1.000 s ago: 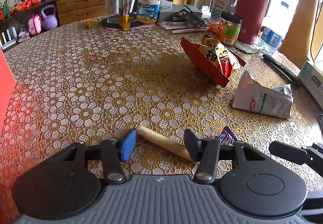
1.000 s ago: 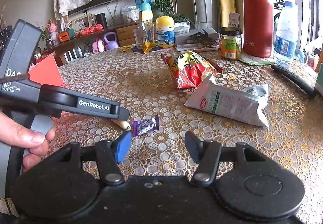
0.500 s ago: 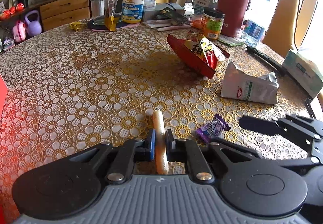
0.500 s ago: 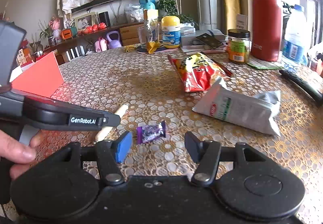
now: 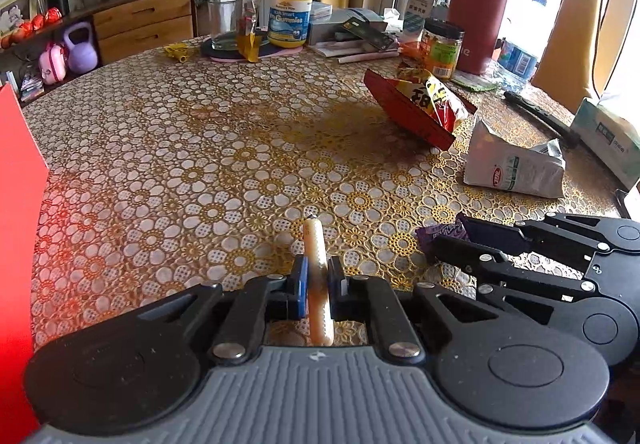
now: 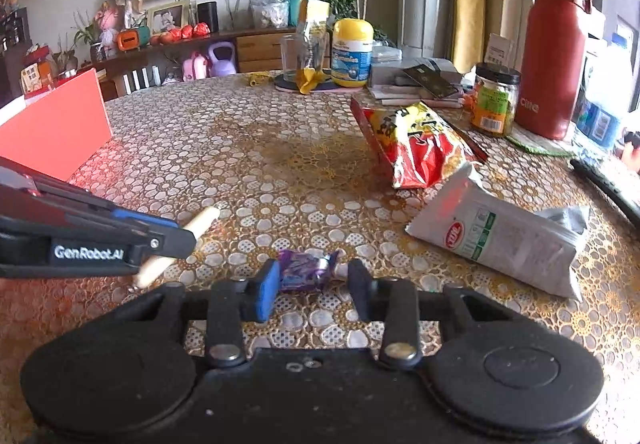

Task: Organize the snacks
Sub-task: 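Grasp the beige stick snack with the left tool while the right tool grasps the purple-wrapped candy, then carry the stick snack and purple candy over the box with both tools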

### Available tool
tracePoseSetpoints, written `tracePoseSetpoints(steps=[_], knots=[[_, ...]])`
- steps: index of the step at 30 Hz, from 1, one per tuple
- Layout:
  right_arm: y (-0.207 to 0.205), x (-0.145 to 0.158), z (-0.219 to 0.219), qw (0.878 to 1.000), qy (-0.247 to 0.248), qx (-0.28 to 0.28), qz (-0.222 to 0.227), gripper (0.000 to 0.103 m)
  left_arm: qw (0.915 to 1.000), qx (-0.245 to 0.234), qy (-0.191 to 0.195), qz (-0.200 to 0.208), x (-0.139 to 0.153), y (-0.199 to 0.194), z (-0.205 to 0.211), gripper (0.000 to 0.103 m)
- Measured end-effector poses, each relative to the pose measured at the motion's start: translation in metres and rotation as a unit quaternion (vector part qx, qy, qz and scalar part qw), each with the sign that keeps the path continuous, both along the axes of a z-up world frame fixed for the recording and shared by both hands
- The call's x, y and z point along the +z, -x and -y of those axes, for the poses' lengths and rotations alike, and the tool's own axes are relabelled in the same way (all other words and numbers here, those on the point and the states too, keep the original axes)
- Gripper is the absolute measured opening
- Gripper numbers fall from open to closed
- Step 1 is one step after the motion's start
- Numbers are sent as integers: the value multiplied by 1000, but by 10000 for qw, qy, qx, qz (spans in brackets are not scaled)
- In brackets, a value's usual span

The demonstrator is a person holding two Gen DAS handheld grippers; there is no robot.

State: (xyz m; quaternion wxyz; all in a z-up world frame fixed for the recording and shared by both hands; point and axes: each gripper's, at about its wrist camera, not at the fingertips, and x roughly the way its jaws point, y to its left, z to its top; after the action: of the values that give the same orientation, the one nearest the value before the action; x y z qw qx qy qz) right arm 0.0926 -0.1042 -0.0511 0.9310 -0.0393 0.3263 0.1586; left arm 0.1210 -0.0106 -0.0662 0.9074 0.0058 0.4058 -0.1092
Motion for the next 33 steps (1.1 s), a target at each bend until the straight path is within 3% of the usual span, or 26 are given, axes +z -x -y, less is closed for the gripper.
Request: tracePoseSetpoints(steps=[4,19,33], knots=[[3,0,-3,9998,122,1,137,17,9999,17,32,97,9,8,-6,10],[36,44,-14,9986,-2,97,518,17,9971,294,20,700,66,53,-55,10],[57,98,-86,9912,-145,817,1036,17,9885,876,-251,1208,114,93,-140,10]])
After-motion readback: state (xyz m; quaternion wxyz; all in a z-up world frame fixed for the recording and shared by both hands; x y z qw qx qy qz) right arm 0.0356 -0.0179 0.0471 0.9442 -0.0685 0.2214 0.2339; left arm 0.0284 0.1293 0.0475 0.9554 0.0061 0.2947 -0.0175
